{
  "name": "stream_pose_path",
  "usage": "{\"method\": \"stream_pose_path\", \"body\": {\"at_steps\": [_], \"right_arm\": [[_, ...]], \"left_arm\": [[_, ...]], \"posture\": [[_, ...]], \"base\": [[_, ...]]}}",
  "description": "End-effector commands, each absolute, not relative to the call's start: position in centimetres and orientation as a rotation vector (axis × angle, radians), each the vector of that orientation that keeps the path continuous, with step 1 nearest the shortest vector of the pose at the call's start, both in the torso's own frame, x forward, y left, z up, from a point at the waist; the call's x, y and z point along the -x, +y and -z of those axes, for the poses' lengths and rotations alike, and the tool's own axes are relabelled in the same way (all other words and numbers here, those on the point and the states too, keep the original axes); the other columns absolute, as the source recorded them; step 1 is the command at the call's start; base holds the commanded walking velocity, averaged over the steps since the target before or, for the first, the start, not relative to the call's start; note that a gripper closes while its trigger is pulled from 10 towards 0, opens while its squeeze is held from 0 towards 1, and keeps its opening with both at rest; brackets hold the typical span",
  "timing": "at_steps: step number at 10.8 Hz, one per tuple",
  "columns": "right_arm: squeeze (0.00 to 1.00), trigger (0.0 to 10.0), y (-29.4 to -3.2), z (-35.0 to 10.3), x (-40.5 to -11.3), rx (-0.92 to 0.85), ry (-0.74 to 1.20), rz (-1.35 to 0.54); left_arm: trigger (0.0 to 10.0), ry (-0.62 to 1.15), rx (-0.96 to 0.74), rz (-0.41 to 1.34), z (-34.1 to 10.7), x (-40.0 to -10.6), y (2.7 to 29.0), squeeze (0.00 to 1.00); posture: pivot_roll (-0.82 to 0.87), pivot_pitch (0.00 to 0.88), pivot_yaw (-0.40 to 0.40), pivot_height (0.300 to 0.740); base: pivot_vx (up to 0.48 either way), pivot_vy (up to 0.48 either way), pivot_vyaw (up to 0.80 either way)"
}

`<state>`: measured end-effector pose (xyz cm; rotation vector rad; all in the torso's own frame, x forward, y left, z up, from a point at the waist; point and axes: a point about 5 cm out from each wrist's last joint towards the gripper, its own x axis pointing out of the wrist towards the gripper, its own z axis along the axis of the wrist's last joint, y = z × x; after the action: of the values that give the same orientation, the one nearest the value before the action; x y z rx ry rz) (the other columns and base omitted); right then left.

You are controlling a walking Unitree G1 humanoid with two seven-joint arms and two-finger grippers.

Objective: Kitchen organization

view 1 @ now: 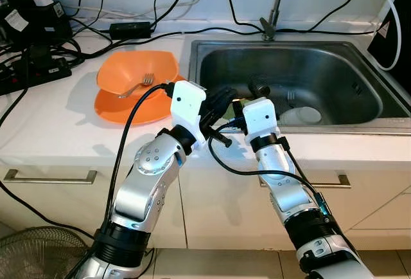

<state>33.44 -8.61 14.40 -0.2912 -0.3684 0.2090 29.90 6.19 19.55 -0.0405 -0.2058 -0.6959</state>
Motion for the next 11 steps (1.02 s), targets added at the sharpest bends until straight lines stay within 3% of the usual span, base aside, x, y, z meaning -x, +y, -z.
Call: {"method": "stream_pose_path", "body": {"at_steps": [1, 4, 5, 11], "right_arm": [[0.0, 0.0, -8.89, -14.99, -33.45, 0.272, -0.401, -0.195], [0.0, 0.0, -9.01, -14.97, -33.5, 0.272, -0.399, -0.194], [0.0, 0.0, -9.07, -14.94, -33.54, 0.272, -0.397, -0.194], [0.0, 0.0, -9.24, -14.82, -33.56, 0.274, -0.39, -0.19]], "left_arm": [[10.0, -0.195, 0.02, 0.658, -19.44, -30.18, 6.69, 0.0], [10.0, -0.201, 0.006, 0.622, -19.53, -30.52, 7.03, 0.0], [10.0, -0.201, 0.003, 0.575, -19.5, -30.93, 7.5, 1.0], [10.0, -0.219, 0.014, 0.552, -19.76, -31.05, 7.58, 1.0]], "posture": [[0.13, 0.0, 0.034, 0.74], [0.13, 0.0, 0.033, 0.74], [0.13, 0.0, 0.032, 0.74], [0.13, 0.0, 0.03, 0.74]], "base": [[0.0, 0.0, 0.0], [0.0, 0.0, 0.0], [0.0, 0.0, 0.0], [0.0, 0.0, 0.0]]}}
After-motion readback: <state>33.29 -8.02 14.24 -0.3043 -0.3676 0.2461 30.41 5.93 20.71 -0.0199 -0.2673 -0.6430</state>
